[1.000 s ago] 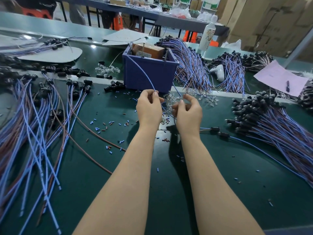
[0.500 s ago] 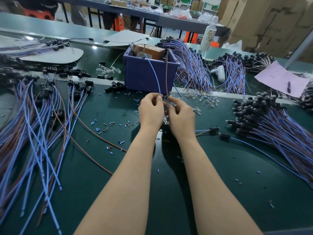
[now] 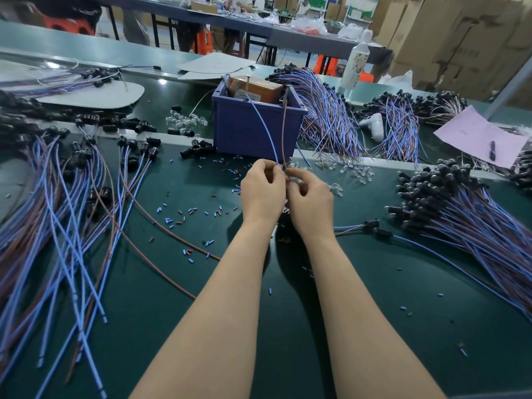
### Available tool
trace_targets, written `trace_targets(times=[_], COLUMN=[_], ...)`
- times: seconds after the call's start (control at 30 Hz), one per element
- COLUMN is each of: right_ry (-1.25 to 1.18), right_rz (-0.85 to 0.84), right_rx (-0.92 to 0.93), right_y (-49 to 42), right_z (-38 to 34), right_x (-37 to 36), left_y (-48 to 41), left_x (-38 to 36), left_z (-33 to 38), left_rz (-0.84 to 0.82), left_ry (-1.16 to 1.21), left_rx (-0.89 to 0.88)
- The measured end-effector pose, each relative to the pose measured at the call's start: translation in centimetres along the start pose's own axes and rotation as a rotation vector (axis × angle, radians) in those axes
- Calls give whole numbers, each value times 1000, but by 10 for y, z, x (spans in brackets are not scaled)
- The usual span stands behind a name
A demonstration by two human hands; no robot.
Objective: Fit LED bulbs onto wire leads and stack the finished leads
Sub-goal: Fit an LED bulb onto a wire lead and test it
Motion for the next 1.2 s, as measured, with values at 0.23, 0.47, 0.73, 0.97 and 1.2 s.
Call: trace_targets(times=[0.23, 0.47, 0.73, 0.97, 1.2], right_ry=[18, 19, 18, 30, 54], right_rz=[-7, 0, -1, -9, -50], right_rx=[14, 29, 52, 66, 101], right_y=[1, 1, 1, 1, 4], right_z=[0, -1, 0, -1, -11], right_x=[0, -1, 0, 0, 6], left_y=[-4, -5, -3, -4, -5], left_x=[1, 2, 3, 2, 4], left_z=[-3, -4, -2, -4, 5], left_rz=[-16, -30, -19, -11, -63], left_ry=[54, 54, 29, 14, 30], left_rx=[23, 21, 9, 6, -10])
Point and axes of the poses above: each hand's wrist, its own y-axis away from the middle knuckle, its own x-axis out of the back of the hand, z = x × y, the point moved 2 cm from there along -y, towards the middle knuckle, and after that the axes turned 3 degrees about -z, right-handed, at the moved point
